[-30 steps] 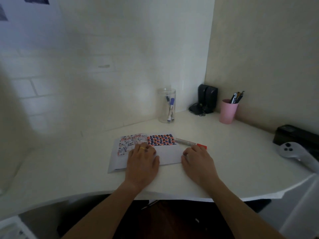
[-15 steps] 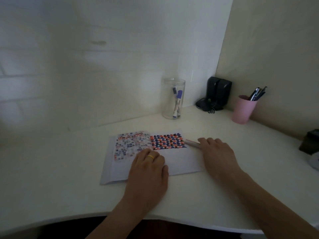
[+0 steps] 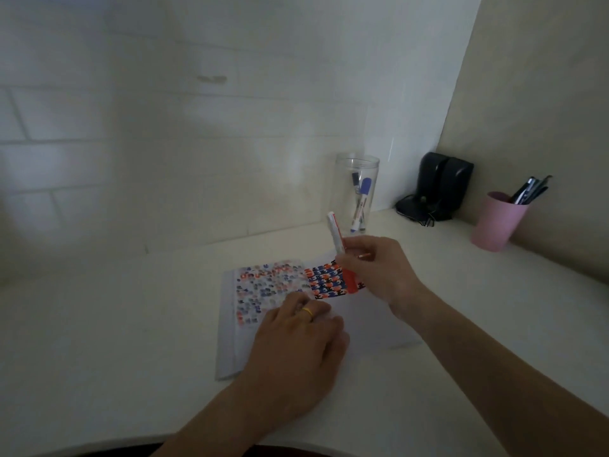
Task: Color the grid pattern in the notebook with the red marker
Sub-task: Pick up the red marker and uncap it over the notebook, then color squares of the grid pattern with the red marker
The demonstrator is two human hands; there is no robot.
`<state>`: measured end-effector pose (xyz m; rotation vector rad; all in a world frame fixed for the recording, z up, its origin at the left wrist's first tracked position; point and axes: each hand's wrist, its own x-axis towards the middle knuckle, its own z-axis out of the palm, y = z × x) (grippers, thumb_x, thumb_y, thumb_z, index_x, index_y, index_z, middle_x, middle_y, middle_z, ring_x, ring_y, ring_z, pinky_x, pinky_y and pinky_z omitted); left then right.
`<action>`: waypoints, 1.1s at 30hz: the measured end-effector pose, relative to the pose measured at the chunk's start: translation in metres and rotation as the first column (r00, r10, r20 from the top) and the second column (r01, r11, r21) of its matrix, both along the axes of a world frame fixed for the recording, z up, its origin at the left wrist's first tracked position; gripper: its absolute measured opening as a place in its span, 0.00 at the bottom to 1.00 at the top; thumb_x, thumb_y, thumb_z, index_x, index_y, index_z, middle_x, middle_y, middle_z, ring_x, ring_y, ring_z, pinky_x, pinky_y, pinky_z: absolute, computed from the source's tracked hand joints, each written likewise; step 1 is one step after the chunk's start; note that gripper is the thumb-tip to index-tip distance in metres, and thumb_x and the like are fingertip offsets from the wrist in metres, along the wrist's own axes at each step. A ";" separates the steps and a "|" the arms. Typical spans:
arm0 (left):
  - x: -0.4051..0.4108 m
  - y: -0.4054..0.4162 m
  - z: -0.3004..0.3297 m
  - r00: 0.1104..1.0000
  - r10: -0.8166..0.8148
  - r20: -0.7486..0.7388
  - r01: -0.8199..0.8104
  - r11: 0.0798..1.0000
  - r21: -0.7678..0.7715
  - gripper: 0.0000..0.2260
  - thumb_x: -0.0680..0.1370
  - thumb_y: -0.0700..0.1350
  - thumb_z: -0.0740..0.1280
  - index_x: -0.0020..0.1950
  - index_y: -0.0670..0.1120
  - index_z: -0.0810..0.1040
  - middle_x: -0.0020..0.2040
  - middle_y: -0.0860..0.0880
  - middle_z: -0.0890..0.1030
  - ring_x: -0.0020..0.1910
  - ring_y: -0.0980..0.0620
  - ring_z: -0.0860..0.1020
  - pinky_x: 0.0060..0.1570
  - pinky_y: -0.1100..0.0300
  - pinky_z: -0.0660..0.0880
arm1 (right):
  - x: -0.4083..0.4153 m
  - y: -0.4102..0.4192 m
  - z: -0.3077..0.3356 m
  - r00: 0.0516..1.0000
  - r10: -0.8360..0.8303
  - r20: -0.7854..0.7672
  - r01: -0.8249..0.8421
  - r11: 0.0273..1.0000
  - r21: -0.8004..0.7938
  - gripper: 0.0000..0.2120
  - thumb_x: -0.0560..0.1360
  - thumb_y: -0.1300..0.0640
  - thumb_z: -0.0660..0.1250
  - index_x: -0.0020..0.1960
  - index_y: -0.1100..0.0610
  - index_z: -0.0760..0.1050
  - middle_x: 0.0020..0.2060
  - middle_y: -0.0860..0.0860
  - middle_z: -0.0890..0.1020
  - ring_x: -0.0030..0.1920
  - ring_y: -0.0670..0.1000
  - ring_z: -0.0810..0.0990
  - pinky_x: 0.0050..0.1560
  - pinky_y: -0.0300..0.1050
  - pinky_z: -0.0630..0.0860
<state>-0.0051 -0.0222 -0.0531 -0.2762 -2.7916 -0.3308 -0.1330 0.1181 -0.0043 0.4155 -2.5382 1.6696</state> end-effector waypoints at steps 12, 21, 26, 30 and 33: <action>-0.103 -0.066 0.039 0.985 -0.168 0.039 0.162 0.979 0.119 0.08 0.81 0.47 0.68 0.56 0.52 0.85 0.51 0.51 0.86 0.45 0.56 0.79 0.50 0.56 0.77 | -0.024 0.006 -0.033 0.897 0.262 0.357 -0.078 0.888 -0.454 0.12 0.75 0.58 0.75 0.54 0.64 0.86 0.46 0.63 0.89 0.47 0.61 0.87 0.53 0.53 0.85; -0.105 -0.068 0.007 0.973 -0.195 -0.120 0.216 0.956 0.197 0.17 0.84 0.60 0.52 0.60 0.57 0.79 0.48 0.61 0.81 0.48 0.61 0.75 0.48 0.64 0.72 | -0.025 0.012 -0.035 0.919 0.282 0.274 -0.095 0.835 -0.542 0.05 0.71 0.58 0.76 0.41 0.59 0.83 0.30 0.54 0.81 0.29 0.49 0.77 0.30 0.40 0.74; -0.096 -0.062 0.018 0.943 -0.217 -0.250 0.231 0.972 0.028 0.18 0.81 0.62 0.60 0.59 0.52 0.79 0.46 0.58 0.83 0.43 0.60 0.75 0.43 0.68 0.64 | -0.013 0.009 -0.030 0.907 0.361 0.214 -0.179 0.794 -0.581 0.12 0.65 0.56 0.77 0.46 0.59 0.84 0.37 0.59 0.86 0.37 0.53 0.83 0.38 0.43 0.80; -0.095 -0.060 0.023 0.918 -0.228 -0.326 0.238 0.971 -0.009 0.17 0.82 0.57 0.60 0.57 0.47 0.81 0.47 0.51 0.86 0.41 0.53 0.80 0.45 0.67 0.66 | -0.009 0.005 -0.032 0.903 0.386 0.187 -0.189 0.750 -0.634 0.18 0.63 0.54 0.78 0.50 0.61 0.87 0.40 0.59 0.88 0.40 0.52 0.85 0.43 0.41 0.82; -0.088 -0.056 0.030 0.914 -0.249 -0.320 0.251 0.967 -0.036 0.18 0.82 0.55 0.58 0.56 0.45 0.82 0.46 0.49 0.87 0.39 0.49 0.82 0.44 0.60 0.74 | -0.005 0.000 -0.033 0.919 0.351 0.181 -0.148 0.731 -0.666 0.21 0.61 0.51 0.79 0.48 0.65 0.86 0.39 0.58 0.87 0.39 0.50 0.85 0.42 0.38 0.82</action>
